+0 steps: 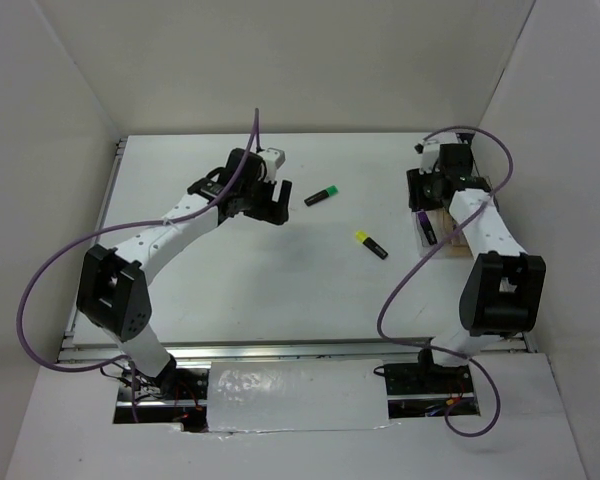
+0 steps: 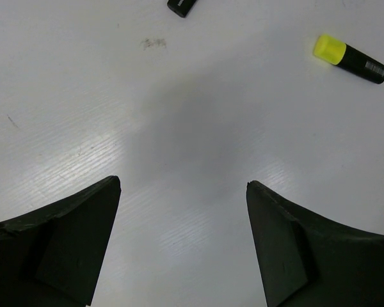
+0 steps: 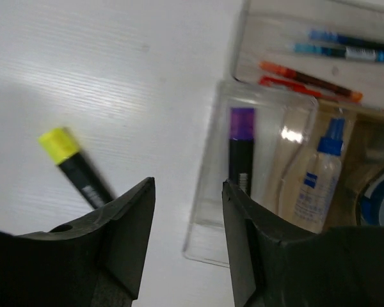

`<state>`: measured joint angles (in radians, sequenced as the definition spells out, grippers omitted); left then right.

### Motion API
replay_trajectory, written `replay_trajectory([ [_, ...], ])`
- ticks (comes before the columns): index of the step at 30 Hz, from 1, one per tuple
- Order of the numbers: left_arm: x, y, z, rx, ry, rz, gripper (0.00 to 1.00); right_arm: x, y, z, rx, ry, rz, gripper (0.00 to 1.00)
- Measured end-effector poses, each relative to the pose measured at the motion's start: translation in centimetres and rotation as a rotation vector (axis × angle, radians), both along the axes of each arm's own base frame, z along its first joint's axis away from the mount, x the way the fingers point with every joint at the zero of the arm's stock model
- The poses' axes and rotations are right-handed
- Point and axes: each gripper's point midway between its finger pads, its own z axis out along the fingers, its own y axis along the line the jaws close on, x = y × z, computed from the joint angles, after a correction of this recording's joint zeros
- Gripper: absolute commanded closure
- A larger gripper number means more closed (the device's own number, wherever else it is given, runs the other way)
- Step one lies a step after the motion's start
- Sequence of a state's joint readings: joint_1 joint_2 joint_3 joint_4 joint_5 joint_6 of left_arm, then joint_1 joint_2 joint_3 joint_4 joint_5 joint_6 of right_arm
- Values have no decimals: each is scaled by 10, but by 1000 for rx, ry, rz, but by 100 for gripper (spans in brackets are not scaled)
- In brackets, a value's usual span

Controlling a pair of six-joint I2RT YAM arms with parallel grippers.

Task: Sort the stationery into containers
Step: Place the pen in the storage box, then pick up the pen from the center of the board.

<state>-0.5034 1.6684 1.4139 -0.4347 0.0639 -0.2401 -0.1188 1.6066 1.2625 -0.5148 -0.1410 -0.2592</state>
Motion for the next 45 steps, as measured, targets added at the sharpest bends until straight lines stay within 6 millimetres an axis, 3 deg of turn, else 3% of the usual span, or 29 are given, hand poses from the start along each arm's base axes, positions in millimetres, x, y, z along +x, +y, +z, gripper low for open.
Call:
replay_trajectory([
  [2,1,5,0,2,3,10,8,-1,32,18,4,-45,79,49],
  [5,-1,14,1,2,5,22,7,-9,95,41,26,-102,241,49],
  [8,-3,21,1,1,17,29,5,-20,145,40,51,-94,377,47],
  [10,-6,24,-1,4,32,29,4,-24,157,26,61,-51,413,47],
  [16,-12,23,-4,0,63,12,2,-24,151,-47,54,158,393,47],
  [18,-13,21,-4,-3,64,4,2,-26,151,-62,45,199,400,47],
  [33,-21,16,-15,-1,112,-40,1,-32,145,-101,-8,298,439,46],
  [45,-23,14,-15,-12,120,-54,1,-29,143,-119,-25,404,430,52],
])
